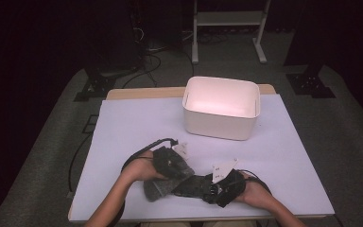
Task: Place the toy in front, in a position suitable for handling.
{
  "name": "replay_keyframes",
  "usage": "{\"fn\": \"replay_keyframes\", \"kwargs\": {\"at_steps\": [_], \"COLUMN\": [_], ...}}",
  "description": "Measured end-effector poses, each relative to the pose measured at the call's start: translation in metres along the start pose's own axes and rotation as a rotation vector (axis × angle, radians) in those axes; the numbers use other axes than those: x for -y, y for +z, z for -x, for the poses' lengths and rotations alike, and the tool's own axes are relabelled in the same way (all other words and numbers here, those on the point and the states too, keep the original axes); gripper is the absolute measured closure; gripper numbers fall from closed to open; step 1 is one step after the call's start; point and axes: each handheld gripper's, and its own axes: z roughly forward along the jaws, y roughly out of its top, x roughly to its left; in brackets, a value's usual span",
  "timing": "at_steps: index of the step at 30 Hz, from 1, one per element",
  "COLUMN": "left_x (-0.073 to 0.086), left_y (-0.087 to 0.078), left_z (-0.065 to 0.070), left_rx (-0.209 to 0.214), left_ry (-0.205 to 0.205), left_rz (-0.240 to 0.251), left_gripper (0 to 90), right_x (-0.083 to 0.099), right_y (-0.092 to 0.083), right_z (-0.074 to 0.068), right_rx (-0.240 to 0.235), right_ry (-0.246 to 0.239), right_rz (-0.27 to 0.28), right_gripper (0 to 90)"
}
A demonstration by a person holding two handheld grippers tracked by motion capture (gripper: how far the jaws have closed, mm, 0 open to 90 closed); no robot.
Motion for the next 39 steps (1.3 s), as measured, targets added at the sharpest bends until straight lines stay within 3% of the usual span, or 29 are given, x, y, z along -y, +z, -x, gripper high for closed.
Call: {"fn": "replay_keyframes", "kwargs": {"at_steps": [5, 11, 16, 22, 27, 28, 32, 33, 34, 35, 39], "left_x": [-0.014, -0.001, 0.009, 0.006, -0.005, -0.013, -0.03, -0.041, -0.041, -0.049, -0.049], "left_y": [0.016, 0.012, 0.009, 0.009, 0.011, 0.014, 0.018, 0.022, 0.022, 0.026, 0.025], "left_z": [0.008, 0.009, 0.008, 0.01, 0.019, 0.025, 0.034, 0.04, 0.04, 0.039, 0.032], "left_rx": [0.019, 0.003, 0.021, 0.026, 0.054, 0.071, 0.102, 0.119, 0.119, 0.096, 0.069], "left_ry": [0.045, 0.019, -0.004, 0.007, 0.052, 0.08, 0.116, 0.148, 0.148, 0.164, 0.144], "left_rz": [-0.026, -0.039, -0.011, -0.007, 0.0, 0.011, 0.04, 0.047, 0.047, 0.003, -0.004], "left_gripper": [78.3, 78.1, 77.8, 77.8, 77.9, 78.0, 77.9, 77.9, 77.9, 78.0, 78.0], "right_x": [0.0, -0.001, 0.003, 0.0, -0.001, -0.002, -0.005, -0.006, -0.007, -0.007, -0.005], "right_y": [0.0, -0.004, -0.012, -0.013, -0.013, -0.012, -0.01, -0.009, -0.01, -0.009, -0.008], "right_z": [-0.001, 0.0, -0.001, -0.002, -0.003, -0.003, -0.005, -0.004, -0.006, -0.007, -0.006], "right_rx": [0.0, 0.011, 0.018, 0.025, 0.029, 0.032, 0.034, 0.033, 0.034, 0.036, 0.026], "right_ry": [0.008, 0.014, 0.023, 0.008, 0.006, -0.002, 0.005, 0.002, 0.014, 0.024, 0.022], "right_rz": [0.002, 0.011, 0.034, 0.017, 0.018, 0.019, 0.026, 0.028, 0.019, 0.015, 0.024], "right_gripper": [23.8, 21.6, 22.3, 22.9, 23.0, 23.0, 23.1, 23.1, 23.1, 23.1, 23.2]}}
